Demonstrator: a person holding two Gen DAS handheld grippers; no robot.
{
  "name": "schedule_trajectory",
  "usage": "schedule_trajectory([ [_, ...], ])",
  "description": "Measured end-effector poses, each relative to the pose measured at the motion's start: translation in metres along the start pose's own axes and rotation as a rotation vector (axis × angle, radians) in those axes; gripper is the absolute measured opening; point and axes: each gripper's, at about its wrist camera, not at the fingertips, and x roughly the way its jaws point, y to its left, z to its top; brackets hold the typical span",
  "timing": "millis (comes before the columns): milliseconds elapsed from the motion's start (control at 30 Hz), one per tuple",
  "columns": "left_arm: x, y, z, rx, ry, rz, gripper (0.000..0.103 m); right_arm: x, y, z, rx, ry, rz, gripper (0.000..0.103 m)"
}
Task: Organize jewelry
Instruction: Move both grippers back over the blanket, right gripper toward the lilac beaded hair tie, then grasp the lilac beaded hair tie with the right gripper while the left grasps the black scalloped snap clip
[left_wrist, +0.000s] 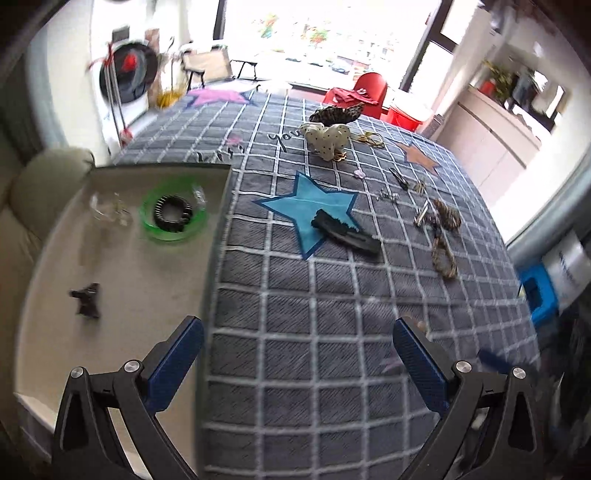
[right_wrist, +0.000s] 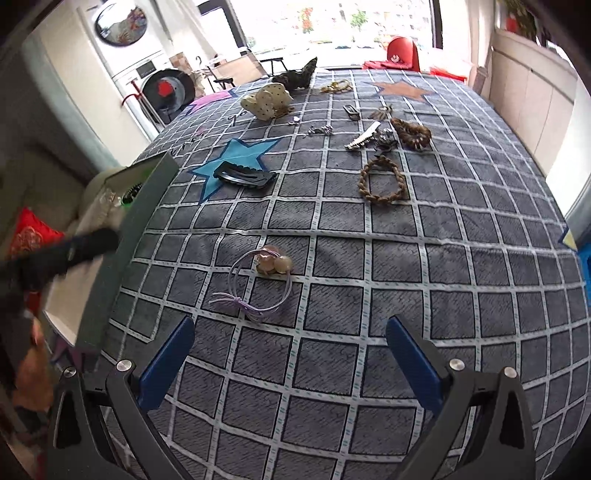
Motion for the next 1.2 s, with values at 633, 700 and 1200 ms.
schedule_trajectory([
  [633,0.105,-0.022,0.063,-0.057,0.115,-0.06,0.103,0.042,0.028,0.007,-0.202,-0.066,-0.062,0.086],
  [700,0.113,-0.024,0.066,-0.059,0.134,-0.067,0.103,0.042,0.032,0.008,-0.223,-0.076,-0.059,0.073],
  [1200,0.138,-0.06,0.081,-0.093,0.188,0.149,0.103,0.023,-0.005,0.004,-0.14,-0.085,-0.06,0.015],
])
